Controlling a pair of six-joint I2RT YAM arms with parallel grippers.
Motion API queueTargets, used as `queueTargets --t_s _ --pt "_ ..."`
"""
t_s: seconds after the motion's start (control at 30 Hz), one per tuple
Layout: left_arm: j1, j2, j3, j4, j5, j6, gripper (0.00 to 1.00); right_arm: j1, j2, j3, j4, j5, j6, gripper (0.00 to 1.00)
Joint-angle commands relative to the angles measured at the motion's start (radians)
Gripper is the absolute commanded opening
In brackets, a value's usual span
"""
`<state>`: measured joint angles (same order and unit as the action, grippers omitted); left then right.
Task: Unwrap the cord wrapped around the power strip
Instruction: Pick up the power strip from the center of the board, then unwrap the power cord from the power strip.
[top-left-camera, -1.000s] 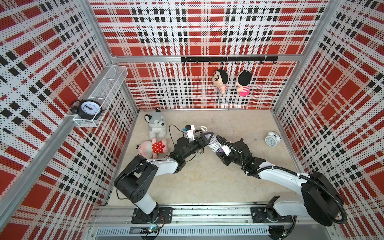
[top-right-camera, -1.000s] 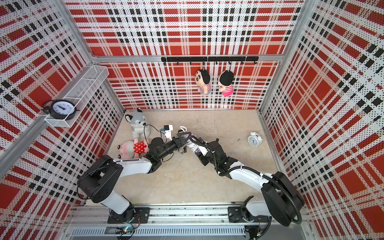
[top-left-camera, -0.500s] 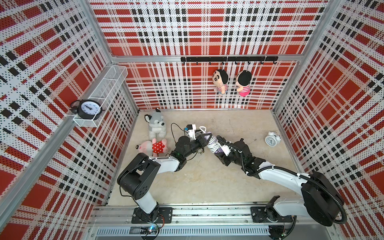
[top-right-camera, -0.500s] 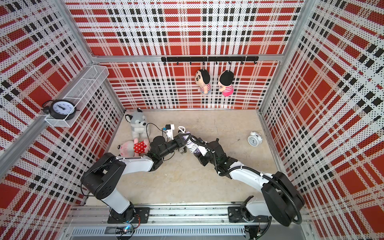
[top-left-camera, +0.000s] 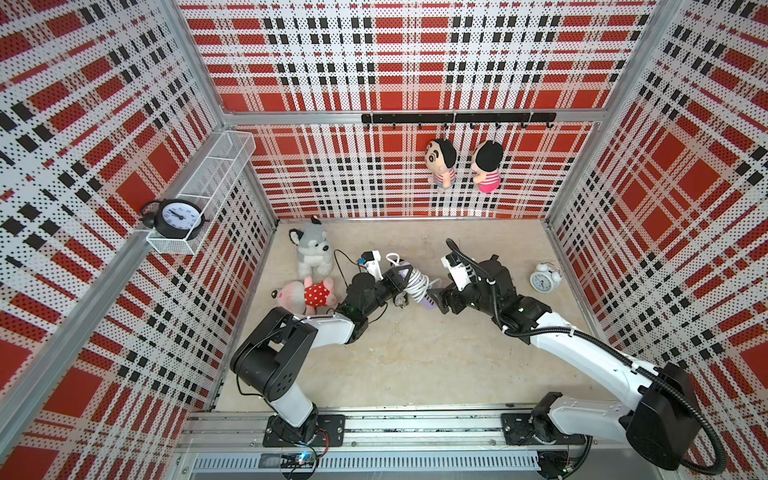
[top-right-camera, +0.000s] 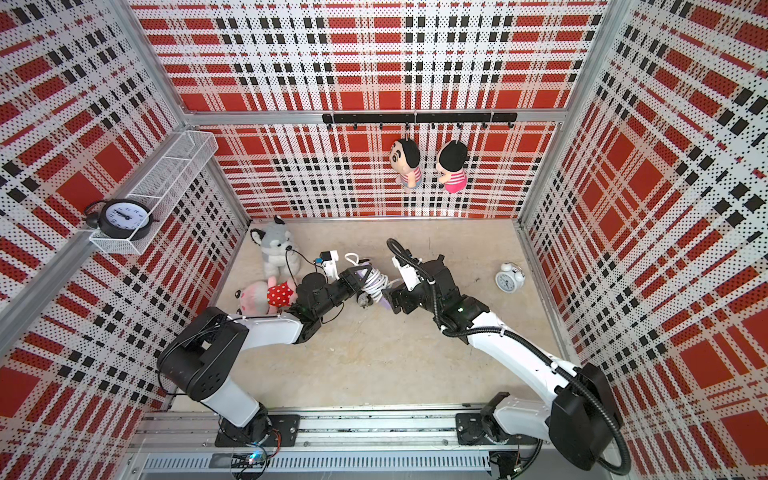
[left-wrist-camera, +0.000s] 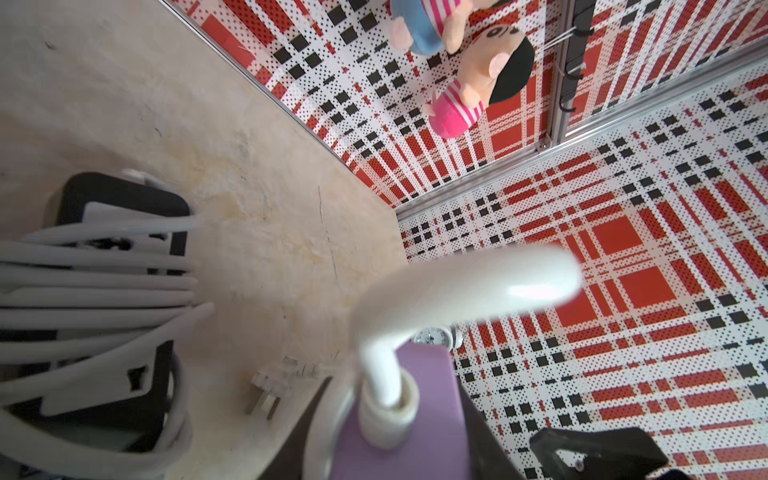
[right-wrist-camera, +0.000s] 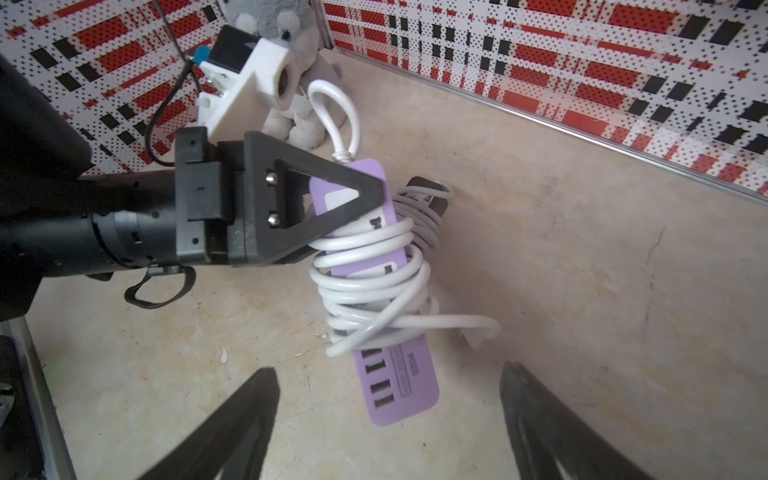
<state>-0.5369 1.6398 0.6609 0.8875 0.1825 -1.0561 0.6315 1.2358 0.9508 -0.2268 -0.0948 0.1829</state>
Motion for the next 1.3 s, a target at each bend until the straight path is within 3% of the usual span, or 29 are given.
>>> queueTargets --t_s 0.0,0.07,0.27,0.37,0.5,0.57,0.67,0.83,1.03,1.27 --pt "0.006 -0.039 0.042 0.064 0.01 -0.032 0.0 -0.008 0.025 0.101 -0.25 0.054 0.219 0.78" --pt "0.005 -0.029 0.062 0.064 0.042 -0.028 0.0 -0.01 0.03 0.133 -0.299 0.023 0.266 0.68" --pt "0.001 -0.06 0.087 -0.026 0.019 0.045 0.0 -0.038 0.007 0.151 -0.283 -0.094 0.363 0.21" --pt "-0.001 -0.06 0.1 -0.027 0.04 0.047 0.0 -0.038 0.053 0.174 -0.281 -0.112 0.401 0.21" --pt "-0.011 -0.057 0.112 -0.028 0.062 0.045 0.0 -0.059 0.084 0.181 -0.243 -0.117 0.408 0.34" --pt "-0.011 -0.057 0.112 -0.028 0.068 0.049 0.0 -0.085 0.102 0.177 -0.228 -0.149 0.432 0.35" --pt "-0.015 -0.064 0.11 -0.042 0.044 0.059 0.0 -0.088 0.136 0.185 -0.203 -0.169 0.445 0.32" --pt "-0.033 -0.075 0.127 -0.094 0.001 0.101 0.0 -0.084 0.167 0.207 -0.174 -0.181 0.456 0.16" --pt "-0.035 -0.078 0.137 -0.111 -0.01 0.113 0.0 -0.062 0.216 0.229 -0.173 -0.198 0.461 0.26" --pt "-0.039 -0.08 0.142 -0.12 -0.018 0.119 0.0 -0.056 0.242 0.244 -0.182 -0.188 0.468 0.26"
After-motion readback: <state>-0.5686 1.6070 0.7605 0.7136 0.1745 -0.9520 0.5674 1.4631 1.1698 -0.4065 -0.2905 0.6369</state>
